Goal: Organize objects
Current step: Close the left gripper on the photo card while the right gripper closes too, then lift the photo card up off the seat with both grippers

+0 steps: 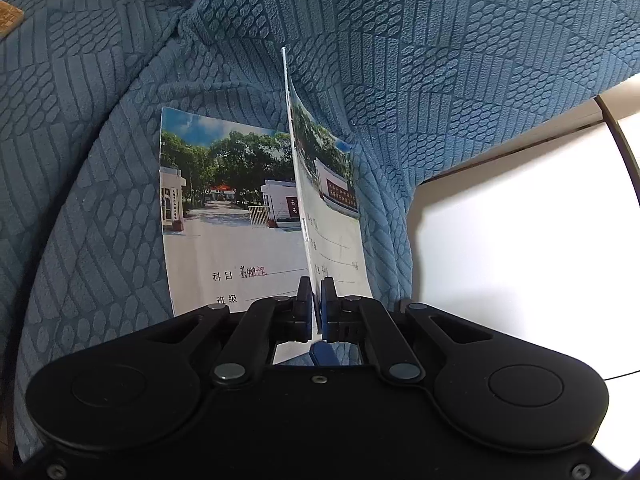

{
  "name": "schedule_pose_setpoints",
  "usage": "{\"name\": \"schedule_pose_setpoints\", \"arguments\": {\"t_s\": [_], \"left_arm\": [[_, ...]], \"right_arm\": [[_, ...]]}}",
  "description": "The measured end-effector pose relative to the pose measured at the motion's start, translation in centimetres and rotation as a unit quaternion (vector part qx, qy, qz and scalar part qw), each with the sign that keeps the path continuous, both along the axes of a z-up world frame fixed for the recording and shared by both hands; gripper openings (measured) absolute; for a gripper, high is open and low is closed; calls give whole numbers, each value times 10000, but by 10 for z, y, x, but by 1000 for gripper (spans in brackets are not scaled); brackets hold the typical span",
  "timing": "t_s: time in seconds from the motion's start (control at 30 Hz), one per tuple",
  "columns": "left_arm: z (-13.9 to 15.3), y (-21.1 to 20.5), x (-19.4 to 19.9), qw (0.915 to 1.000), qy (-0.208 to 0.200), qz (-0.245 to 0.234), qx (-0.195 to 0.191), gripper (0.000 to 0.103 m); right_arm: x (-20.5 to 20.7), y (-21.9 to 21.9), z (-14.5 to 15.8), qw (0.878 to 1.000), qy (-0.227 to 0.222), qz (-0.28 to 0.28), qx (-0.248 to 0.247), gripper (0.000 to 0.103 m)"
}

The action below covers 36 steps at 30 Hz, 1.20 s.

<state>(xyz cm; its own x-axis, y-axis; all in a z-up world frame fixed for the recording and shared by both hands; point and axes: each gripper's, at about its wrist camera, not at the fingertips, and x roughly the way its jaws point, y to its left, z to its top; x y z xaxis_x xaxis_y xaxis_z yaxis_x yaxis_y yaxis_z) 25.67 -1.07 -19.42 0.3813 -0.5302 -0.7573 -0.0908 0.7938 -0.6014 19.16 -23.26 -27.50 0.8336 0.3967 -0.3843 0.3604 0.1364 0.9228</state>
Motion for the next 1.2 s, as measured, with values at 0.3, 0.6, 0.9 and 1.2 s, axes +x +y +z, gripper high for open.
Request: {"name": "schedule_pose_setpoints", "arguments": {"t_s": [0.3,0.6,0.9,1.2], "left_arm": [[15,13,-6,9999,-98,28,-16,2],[16,32,-9,9997,21,153,-169,2],[24,39,-9,10000,-20,7,-54,2],[36,52,-23,9994,77,-105,-328,2]], "right_arm": [[12,-1,-3,9993,63,-254,-264,72],[13,-6,-5,9984,143,-306,-454,48],[10,-4,18,9943,95,-226,-1041,7],[-18,-2,46,9906,0,-358,-1319,6]]}}
